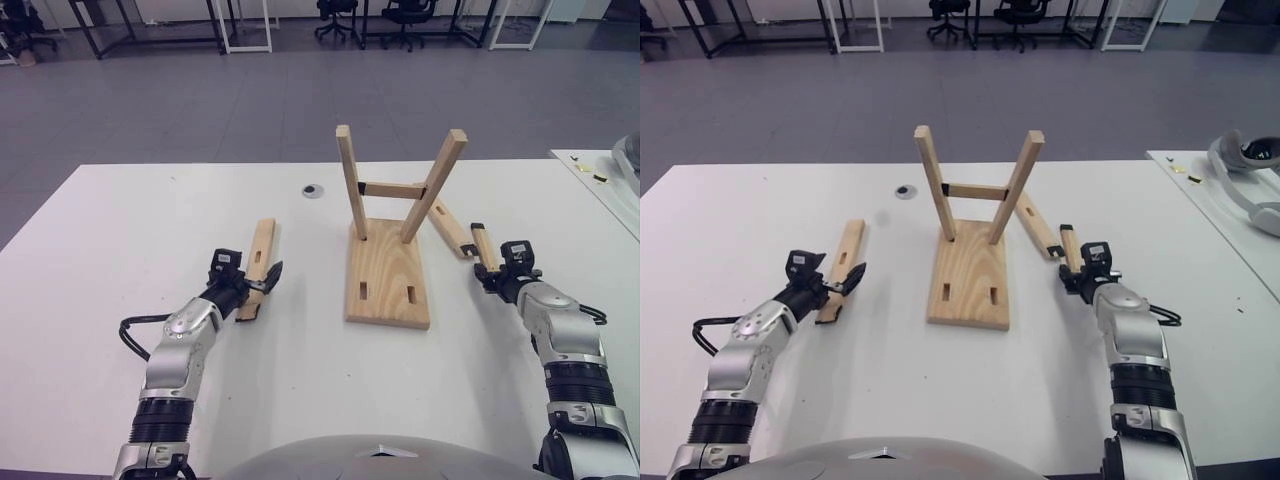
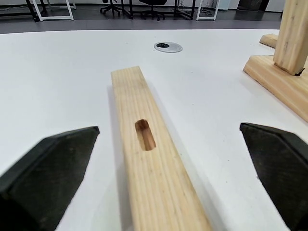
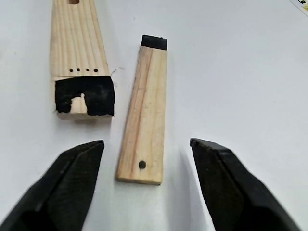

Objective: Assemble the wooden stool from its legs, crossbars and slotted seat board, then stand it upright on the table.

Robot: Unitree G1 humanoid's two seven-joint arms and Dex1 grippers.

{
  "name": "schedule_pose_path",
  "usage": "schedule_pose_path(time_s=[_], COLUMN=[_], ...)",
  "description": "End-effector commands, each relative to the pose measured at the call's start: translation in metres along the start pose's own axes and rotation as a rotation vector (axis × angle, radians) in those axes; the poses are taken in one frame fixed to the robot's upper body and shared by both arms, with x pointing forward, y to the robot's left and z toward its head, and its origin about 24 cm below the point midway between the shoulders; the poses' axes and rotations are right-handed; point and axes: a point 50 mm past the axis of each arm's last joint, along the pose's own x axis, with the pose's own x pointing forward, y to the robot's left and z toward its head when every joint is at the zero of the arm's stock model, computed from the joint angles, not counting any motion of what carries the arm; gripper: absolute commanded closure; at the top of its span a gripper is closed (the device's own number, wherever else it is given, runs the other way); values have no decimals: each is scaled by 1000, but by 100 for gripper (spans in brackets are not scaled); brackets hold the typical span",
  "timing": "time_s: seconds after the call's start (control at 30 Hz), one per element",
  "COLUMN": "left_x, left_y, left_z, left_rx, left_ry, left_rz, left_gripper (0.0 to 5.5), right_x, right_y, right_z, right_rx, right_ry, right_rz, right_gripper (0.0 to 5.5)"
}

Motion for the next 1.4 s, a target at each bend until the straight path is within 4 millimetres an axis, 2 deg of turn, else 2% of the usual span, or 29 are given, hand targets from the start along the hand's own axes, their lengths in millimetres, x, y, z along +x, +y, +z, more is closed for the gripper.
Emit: schedule_pose_path(time_s=[0.03,0.1,0.17,0.27,0.33,0.43,0.5,0.57,0.63,0.7,0.73,0.77,0.8,0.87,0.93,1.0,1.07,1.27,1.4], left_x=[-2,-2,-1,-3,-3,-1,2,4,2,0,0,0,0,0,1,2,1,-2,0], left_y=[-2,-3,-4,-4,-2,3,14,34,46,38,32,23,16,-4,-28,-48,-61,-86,-89], left_z=[0,0,0,2,4,13,35,82,140,202,225,253,275,304,310,304,299,290,283], left_rx=[2,-1,-4,-26,-28,-33,-155,-225,-265,-238,-233,-251,-289,-398,-432,-430,-429,-414,-429], left_ry=[-6,-10,-8,-6,-10,-31,-122,-285,-459,-601,-630,-684,-725,-817,-828,-762,-705,-639,-618], left_rz=[17,32,35,0,-8,-7,32,70,31,-72,-103,-115,-130,-225,-382,-567,-684,-836,-855], left_gripper=[10,10,10,10,10,10,10,10,10,10,10,10,10,10,10,10,10,10,10], right_x=[2,3,4,4,4,6,5,-5,-26,-59,-73,-89,-101,-117,-124,-128,-130,-131,-133], right_y=[-4,-3,-3,-5,-5,-11,-21,-40,-58,-55,-48,-28,-8,35,67,97,117,135,148], right_z=[-20,-25,-29,-31,-29,-15,11,60,119,180,202,227,244,261,262,256,247,233,218], right_rx=[130,241,277,231,189,145,83,36,-4,-35,-51,-92,-127,-179,-220,-229,-244,-242,-288], right_ry=[92,116,136,151,141,64,-70,-289,-532,-795,-897,-1014,-1092,-1207,-1259,-1288,-1284,-1250,-1216], right_rz=[8,38,53,45,34,-22,-92,-183,-281,-300,-281,-199,-124,68,219,381,493,608,744], right_gripper=[294,331,370,418,418,418,418,418,418,418,418,418,418,418,418,418,418,418,418])
